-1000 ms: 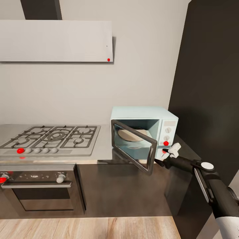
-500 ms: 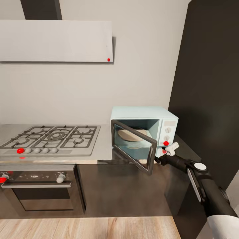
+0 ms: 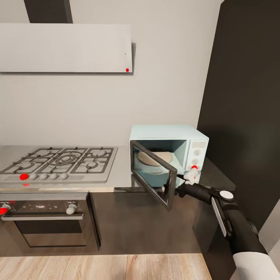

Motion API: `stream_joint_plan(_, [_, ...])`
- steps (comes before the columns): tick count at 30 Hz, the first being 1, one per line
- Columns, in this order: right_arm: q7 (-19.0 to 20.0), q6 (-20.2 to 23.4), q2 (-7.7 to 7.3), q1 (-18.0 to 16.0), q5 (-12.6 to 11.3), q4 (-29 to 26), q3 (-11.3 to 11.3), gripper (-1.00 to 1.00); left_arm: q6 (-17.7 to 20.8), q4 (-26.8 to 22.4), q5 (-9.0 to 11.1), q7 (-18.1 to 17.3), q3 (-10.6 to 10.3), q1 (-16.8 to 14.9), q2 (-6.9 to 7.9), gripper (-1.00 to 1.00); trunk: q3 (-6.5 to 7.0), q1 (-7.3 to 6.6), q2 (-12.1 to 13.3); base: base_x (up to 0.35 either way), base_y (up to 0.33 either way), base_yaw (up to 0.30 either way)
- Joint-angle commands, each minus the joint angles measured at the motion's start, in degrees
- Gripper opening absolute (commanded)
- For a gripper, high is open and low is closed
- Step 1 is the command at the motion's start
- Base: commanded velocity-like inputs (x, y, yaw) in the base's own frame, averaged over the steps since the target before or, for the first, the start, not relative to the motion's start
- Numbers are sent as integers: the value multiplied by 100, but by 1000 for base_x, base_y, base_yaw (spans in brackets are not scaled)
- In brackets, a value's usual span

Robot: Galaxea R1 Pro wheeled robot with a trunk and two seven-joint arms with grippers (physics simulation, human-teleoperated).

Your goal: In the kitchen, take the popcorn bag from the countertop, put it into the microwave, and heat it until the popcorn is cooked so the cooked popcorn ends up inside the bag.

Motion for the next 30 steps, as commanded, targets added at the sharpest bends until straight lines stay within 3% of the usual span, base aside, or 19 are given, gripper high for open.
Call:
stream_joint_plan(1, [238,44,7,-5,22,-20,-9,100,-20,5,3,6,4,-4,2,100,-7,0,-4,0,0,0])
stream_joint_plan(3, [470,114,10,-7,22,-36,-9,100,-20,5,2,6,4,-4,4,100,-7,0,-4,0,0,0])
stream_joint_plan(8, [628,220,66,-3,22,-63,-1,100,-20,5,1,6,4,-1,1,100,-7,0,-4,0,0,0])
stream_joint_plan(12, [676,224,283,6,33,-114,27,100,-20,5,1,6,4,4,-4,100,-7,0,-4,0,0,0])
stream_joint_plan(17, [668,429,411,54,32,-261,580,100,-20,5,1,6,4,3,-12,100,-7,0,-4,0,0,0])
stream_joint_plan(18, [652,450,510,73,31,-268,658,100,-20,5,1,6,-1,2,-13,100,-7,0,-4,0,0,0])
stream_joint_plan(20, [634,470,613,83,36,-266,693,100,-20,5,1,6,-4,1,-13,100,-7,0,-4,0,0,0])
stream_joint_plan(25, [616,487,692,94,33,-257,707,100,-20,5,-3,-2,2,1,-5,100,-7,0,-4,0,0,0])
stream_joint_plan(30, [263,476,1046,109,95,-181,746,100,-20,5,-7,-3,-4,-3,0,100,-7,0,-4,0,0,0])
